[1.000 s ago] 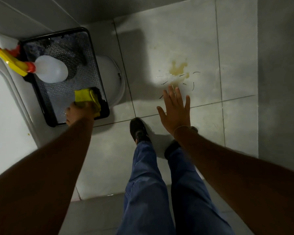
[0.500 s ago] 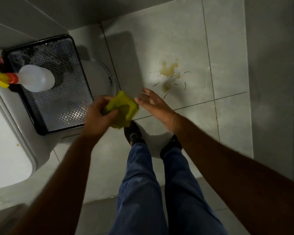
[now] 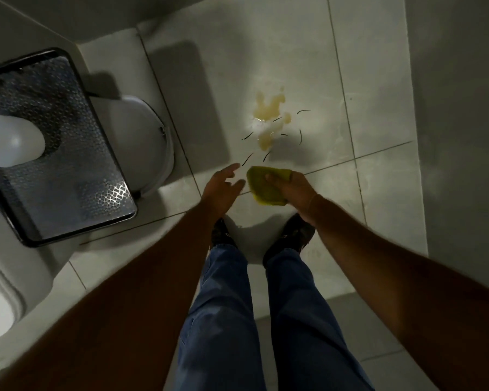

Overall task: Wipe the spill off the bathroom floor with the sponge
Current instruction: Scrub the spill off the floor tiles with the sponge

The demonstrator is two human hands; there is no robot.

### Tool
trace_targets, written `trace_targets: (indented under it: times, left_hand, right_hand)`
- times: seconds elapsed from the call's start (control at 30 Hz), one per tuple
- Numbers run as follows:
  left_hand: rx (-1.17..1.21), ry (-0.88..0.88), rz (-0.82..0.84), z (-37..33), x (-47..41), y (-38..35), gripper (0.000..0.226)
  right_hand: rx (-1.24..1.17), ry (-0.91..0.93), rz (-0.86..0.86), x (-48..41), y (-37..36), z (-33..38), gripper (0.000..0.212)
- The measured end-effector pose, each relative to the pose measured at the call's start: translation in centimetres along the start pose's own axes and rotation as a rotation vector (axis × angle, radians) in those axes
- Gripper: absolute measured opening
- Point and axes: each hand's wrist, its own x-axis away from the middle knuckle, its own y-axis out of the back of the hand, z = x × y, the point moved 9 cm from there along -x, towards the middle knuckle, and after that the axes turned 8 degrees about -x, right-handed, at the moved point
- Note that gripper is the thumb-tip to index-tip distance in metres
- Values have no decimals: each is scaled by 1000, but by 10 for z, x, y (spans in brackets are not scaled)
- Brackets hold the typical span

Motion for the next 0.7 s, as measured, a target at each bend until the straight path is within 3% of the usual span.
trace_targets:
  times: [0.13, 0.3, 0.43, 0.57, 0.7]
  left_hand:
    - [-112, 146, -101, 54, -56, 8, 61]
    - [-28, 183, -167, 89, -125, 4, 70]
    - [29, 223, -176, 111, -168, -4, 75]
    - [-245, 102, -120, 111, -196, -7, 77]
    - [-560, 65, 14, 110, -211, -15, 82]
  right_hand:
    - [128, 133, -399, -59, 68, -1, 30]
    - [308, 332, -598, -130, 109, 9, 56]
    - [563, 482, -538, -196, 88, 10, 42]
    - [1226, 518, -345, -234, 23, -37, 73]
    - [1322, 660, -156, -216, -11, -85, 73]
